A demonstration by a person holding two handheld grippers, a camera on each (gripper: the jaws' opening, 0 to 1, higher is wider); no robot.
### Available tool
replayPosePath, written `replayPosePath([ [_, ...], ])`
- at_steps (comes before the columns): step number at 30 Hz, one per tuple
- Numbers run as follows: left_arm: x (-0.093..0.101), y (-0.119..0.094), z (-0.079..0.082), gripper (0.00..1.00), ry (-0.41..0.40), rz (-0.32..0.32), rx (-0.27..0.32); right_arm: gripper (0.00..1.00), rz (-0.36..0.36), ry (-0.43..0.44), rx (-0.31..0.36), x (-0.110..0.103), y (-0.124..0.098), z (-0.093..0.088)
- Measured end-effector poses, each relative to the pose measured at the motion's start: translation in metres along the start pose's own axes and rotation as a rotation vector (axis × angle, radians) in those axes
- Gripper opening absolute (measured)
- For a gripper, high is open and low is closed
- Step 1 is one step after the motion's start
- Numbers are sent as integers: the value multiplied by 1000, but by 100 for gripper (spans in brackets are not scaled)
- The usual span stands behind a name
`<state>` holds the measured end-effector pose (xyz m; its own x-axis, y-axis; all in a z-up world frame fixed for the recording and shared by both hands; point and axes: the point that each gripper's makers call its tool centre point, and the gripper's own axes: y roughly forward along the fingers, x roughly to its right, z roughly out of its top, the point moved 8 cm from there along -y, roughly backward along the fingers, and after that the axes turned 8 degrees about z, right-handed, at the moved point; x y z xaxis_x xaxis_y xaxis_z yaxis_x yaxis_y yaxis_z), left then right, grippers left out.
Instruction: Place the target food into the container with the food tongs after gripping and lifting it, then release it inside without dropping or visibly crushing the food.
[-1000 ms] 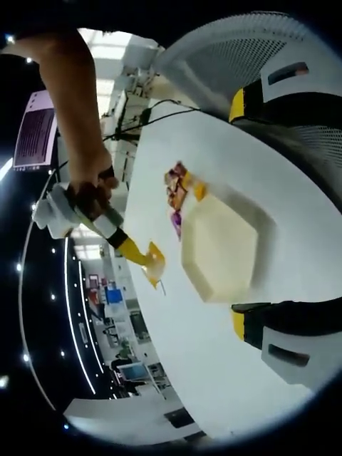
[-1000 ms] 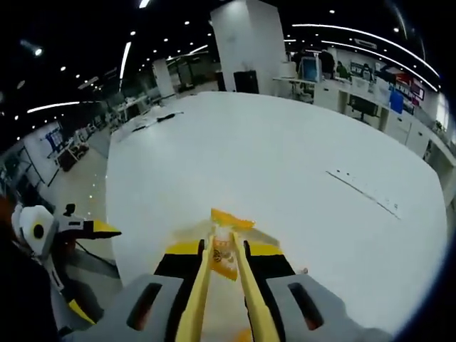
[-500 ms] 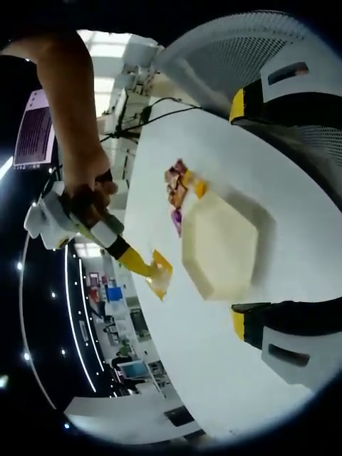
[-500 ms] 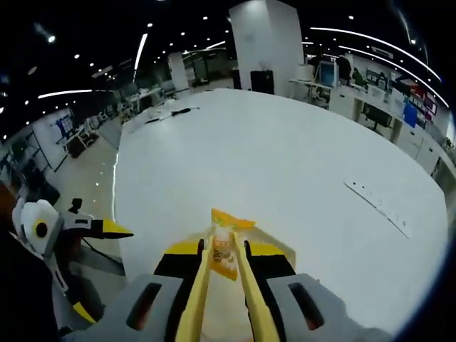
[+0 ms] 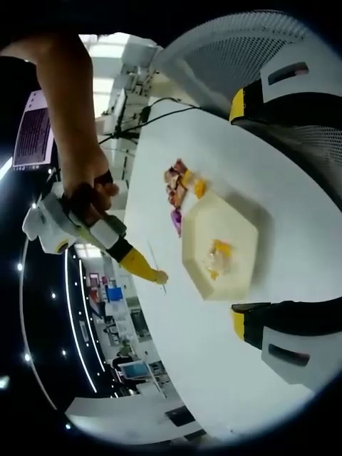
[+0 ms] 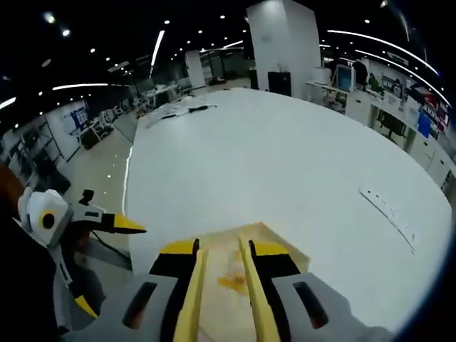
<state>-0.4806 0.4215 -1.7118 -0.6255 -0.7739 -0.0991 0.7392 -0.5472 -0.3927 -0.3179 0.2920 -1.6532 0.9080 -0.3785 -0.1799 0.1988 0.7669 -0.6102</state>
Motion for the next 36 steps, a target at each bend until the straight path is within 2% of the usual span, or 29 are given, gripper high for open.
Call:
replayPosePath([
  [5, 0, 0, 0, 99, 1, 0, 3, 26, 24, -34, 26, -1, -7, 4],
  [10, 0, 0, 0, 99, 0, -5, 2, 27, 45, -82, 24, 0, -16, 3],
  [12, 0, 0, 0, 99, 1, -5, 0, 27, 21, -74, 24, 4, -21, 2],
  [16, 1, 0, 0, 99, 2, -11, -1, 27, 20, -70, 34, 5, -29, 1],
  [19, 1, 0, 0, 99, 2, -13, -2, 27, 37, -71, 48, 3, -33, 1],
  [20, 1, 0, 0, 99, 1, -14, -3, 27, 53, -96, 64, 0, -35, 3],
  [31, 2, 0, -1, 99, 2, -22, -6, 27, 56, -104, 82, 4, -60, -2],
  [36, 2, 0, -1, 99, -2, -27, -3, 28, 56, -114, 78, 7, -72, -10],
])
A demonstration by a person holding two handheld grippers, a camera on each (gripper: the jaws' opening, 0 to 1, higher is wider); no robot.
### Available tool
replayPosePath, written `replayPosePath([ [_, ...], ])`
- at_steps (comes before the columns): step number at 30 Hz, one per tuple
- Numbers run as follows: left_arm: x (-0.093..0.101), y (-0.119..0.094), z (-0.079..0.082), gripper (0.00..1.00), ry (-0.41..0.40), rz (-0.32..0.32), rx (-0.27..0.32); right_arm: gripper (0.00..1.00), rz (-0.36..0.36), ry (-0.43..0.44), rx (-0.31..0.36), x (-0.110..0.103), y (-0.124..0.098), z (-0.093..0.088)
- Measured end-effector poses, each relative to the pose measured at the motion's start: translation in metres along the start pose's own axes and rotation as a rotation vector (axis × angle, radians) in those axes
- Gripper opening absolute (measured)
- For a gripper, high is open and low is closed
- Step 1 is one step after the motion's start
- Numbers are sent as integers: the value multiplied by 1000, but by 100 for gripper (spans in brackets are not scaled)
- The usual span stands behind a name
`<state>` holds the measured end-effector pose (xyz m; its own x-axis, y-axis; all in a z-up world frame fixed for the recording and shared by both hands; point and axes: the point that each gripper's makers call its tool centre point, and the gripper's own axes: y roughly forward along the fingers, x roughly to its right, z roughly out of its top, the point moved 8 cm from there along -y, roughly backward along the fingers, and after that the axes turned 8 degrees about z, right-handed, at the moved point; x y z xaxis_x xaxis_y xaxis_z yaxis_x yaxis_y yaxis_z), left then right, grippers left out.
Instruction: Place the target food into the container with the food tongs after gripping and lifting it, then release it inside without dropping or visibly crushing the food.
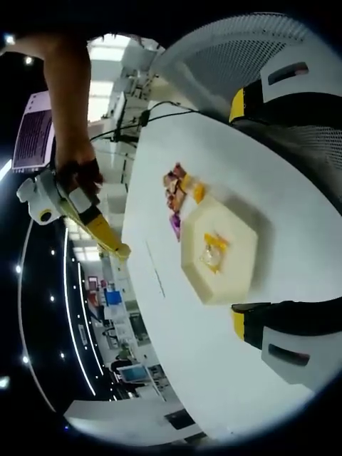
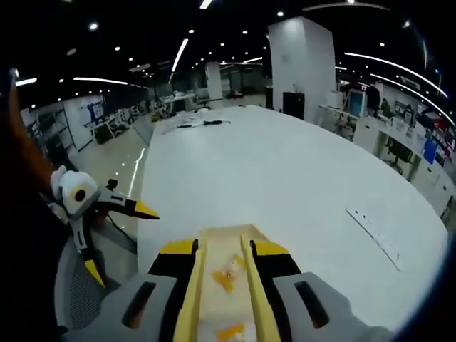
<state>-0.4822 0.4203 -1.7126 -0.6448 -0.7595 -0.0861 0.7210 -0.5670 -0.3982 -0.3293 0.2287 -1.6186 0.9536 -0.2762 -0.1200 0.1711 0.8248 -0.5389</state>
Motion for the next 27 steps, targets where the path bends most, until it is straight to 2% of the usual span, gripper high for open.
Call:
replayPosePath([
  [6, 0, 0, 0, 99, 2, -1, 0, 27, 10, -19, 1, -1, -12, -14],
  [8, 0, 0, 0, 99, 1, 1, 2, 27, 30, -44, -16, -2, -13, -21],
  [9, 0, 0, 0, 99, 1, 2, 1, 27, 34, -48, -31, -3, -15, -31],
  [16, 0, 0, 0, 99, 2, -3, 1, 27, 33, -36, -59, -2, -29, -58],
  [27, 2, 0, 0, 99, 17, -6, -5, 27, 27, -15, -92, -5, -52, -80],
])
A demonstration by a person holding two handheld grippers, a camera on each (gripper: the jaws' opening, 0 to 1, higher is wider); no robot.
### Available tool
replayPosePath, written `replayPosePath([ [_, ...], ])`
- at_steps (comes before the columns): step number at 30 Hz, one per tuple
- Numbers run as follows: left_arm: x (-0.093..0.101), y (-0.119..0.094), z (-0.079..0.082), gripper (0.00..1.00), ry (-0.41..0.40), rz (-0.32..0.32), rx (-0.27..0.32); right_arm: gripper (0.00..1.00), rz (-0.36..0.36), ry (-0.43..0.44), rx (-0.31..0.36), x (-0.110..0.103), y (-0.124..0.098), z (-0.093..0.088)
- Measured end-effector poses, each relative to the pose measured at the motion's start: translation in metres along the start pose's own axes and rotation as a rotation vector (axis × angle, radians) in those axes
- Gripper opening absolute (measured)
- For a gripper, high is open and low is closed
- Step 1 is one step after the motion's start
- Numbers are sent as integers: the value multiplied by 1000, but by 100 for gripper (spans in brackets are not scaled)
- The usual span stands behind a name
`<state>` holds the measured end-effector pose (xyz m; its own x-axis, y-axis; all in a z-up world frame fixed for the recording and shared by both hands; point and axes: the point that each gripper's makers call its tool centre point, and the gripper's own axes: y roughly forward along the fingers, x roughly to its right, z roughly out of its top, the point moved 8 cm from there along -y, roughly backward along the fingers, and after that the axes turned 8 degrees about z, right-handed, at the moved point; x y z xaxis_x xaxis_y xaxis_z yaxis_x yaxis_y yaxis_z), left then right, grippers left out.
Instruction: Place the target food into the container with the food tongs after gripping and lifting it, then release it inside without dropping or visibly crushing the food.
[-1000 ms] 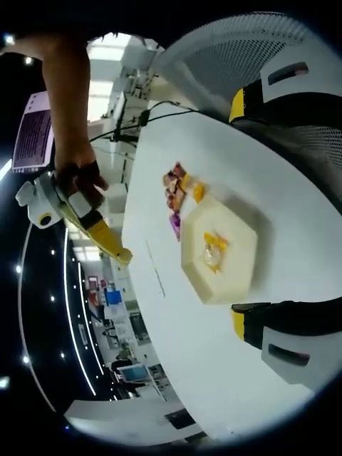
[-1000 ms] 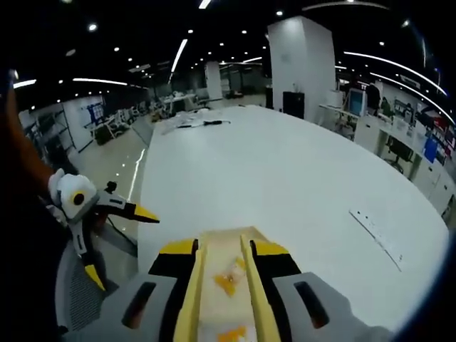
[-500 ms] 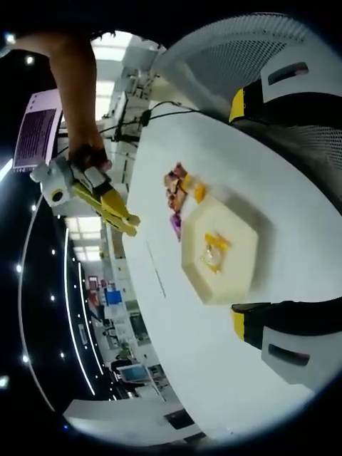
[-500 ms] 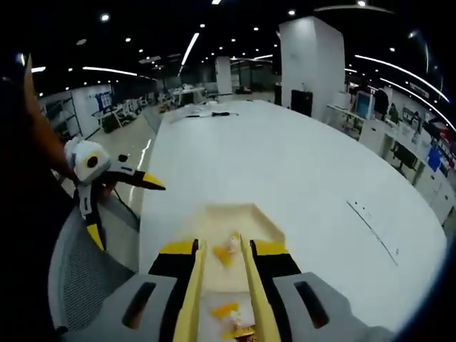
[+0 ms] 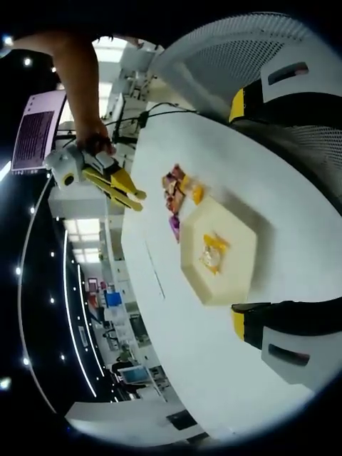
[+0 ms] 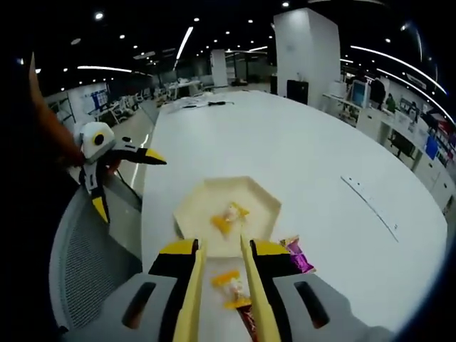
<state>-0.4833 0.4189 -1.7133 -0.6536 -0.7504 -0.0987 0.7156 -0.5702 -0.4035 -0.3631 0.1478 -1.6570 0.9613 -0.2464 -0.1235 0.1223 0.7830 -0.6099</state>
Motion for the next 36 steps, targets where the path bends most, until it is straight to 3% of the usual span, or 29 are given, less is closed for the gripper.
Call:
replayPosePath([
  [26, 0, 0, 0, 99, -23, -12, 1, 28, 3, -54, -102, 3, -19, -19],
  [36, 1, 0, 0, 99, -17, -19, -1, 28, 12, -83, -136, 8, -9, -27],
])
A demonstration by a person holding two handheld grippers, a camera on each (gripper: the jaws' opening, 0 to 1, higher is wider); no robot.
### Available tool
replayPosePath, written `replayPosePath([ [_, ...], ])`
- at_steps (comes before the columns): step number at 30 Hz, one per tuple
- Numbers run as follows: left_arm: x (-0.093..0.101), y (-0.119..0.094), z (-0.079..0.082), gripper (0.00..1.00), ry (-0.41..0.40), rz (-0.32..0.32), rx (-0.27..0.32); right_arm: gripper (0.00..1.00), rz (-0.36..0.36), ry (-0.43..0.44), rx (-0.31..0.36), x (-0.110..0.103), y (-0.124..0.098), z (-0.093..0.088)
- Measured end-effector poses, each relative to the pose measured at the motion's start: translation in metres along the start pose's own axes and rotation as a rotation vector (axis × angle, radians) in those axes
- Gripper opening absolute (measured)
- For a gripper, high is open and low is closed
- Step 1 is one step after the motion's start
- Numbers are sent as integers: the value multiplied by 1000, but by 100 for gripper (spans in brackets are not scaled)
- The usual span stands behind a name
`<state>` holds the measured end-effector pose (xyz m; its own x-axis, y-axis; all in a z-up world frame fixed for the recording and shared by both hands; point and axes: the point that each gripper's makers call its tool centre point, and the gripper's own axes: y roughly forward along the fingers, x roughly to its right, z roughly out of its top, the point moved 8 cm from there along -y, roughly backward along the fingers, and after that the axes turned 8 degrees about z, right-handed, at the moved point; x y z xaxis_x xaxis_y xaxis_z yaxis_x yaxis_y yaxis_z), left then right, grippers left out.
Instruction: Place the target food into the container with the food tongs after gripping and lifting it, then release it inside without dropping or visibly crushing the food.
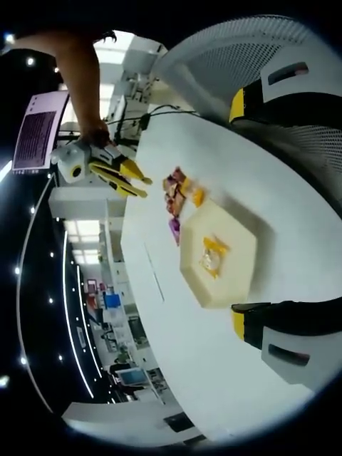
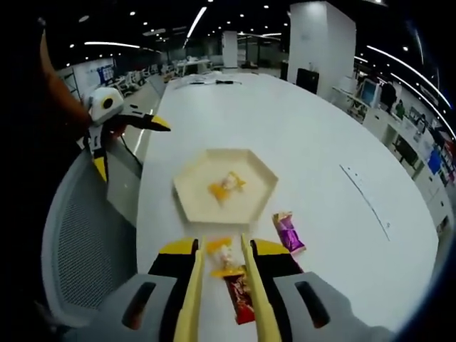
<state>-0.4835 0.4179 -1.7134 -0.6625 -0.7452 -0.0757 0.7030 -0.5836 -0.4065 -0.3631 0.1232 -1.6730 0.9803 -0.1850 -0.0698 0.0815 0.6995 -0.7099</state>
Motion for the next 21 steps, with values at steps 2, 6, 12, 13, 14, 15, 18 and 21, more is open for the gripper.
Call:
replayPosePath([
  [2, 1, 0, 0, 99, 3, -3, -4, 27, 11, -2, -10, 1, 5, -2],
  [6, 1, 0, -1, 99, 5, -6, -5, 27, 25, 0, -16, 3, 13, -6],
  [12, 0, 0, -1, 99, -1, -4, -6, 28, 46, 4, -65, 7, 30, -20],
  [13, 0, 0, -1, 99, -4, -4, -5, 28, 51, 9, -75, 8, 33, -23],
  [14, 0, 0, 0, 99, -5, -3, -3, 28, 54, 8, -84, 8, 35, -24],
  [15, 0, 0, 0, 99, -6, -1, -3, 28, 54, 2, -90, 9, 38, -26],
  [18, 0, 0, 0, 99, -11, -3, -4, 27, 63, 10, -101, 11, 46, -29],
  [21, 0, 0, 0, 99, -13, -7, -5, 27, 75, 23, -113, 13, 52, -33],
])
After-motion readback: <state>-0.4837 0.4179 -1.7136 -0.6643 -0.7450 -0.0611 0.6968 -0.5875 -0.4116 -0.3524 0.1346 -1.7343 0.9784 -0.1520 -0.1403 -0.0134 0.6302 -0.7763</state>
